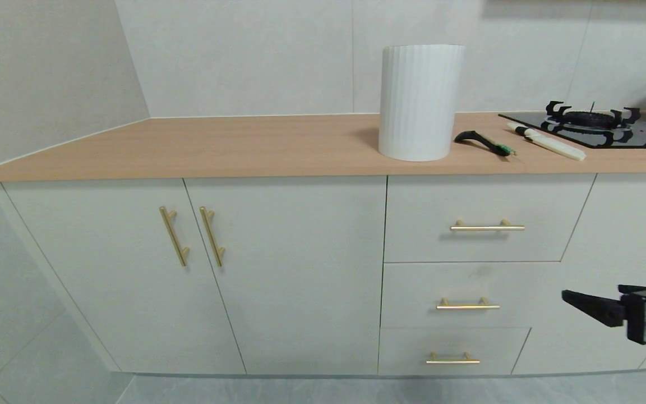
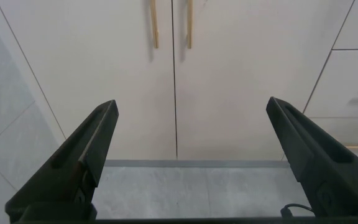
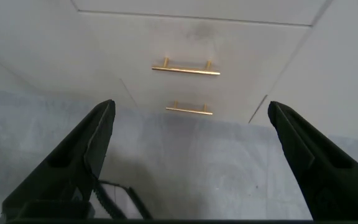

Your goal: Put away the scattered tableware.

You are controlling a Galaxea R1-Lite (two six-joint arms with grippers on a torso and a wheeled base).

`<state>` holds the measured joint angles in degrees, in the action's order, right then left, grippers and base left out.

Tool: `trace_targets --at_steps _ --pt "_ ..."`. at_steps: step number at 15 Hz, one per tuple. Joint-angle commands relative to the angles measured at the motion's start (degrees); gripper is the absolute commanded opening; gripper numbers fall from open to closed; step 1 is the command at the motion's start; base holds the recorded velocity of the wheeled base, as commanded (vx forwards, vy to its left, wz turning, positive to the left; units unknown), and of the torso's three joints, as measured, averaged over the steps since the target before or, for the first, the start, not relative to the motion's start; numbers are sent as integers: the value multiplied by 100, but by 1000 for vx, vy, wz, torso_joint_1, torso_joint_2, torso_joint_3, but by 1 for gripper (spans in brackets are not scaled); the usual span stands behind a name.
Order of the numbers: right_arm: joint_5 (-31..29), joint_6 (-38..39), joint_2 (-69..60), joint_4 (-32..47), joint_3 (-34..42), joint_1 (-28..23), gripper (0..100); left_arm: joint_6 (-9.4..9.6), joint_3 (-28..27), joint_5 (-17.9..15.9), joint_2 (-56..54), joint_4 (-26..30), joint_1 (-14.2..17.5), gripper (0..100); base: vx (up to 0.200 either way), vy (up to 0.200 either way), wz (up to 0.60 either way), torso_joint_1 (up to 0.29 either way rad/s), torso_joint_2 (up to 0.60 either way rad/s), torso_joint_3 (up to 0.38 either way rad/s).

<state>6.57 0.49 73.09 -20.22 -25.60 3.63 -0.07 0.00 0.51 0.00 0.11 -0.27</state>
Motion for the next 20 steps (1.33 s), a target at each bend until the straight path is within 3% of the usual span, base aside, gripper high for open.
trace_targets --at_steps 1,4,7,11,15,20 --pt "-24 48 1875 -869 -182 146 100 -1 0 2 0 7 0 100 0 0 0 0 0 0" --pt "-24 145 2736 -1440 -437 146 100 -1 0 2 0 -2 0 100 0 0 0 0 0 0" --pt "-24 162 3457 -1520 -1000 173 100 -1 0 2 0 -2 0 100 0 0 0 0 0 0" --pt "-15 215 4415 -1924 -1087 349 100 -1 0 2 0 -2 0 100 0 0 0 0 0 0" --pt "-174 294 5268 -3383 -912 454 100 -1 0 2 0 7 0 100 0 0 0 0 0 0" --pt "-666 452 6076 -4148 -1167 454 100 -1 0 2 0 -2 0 100 0 0 0 0 0 0"
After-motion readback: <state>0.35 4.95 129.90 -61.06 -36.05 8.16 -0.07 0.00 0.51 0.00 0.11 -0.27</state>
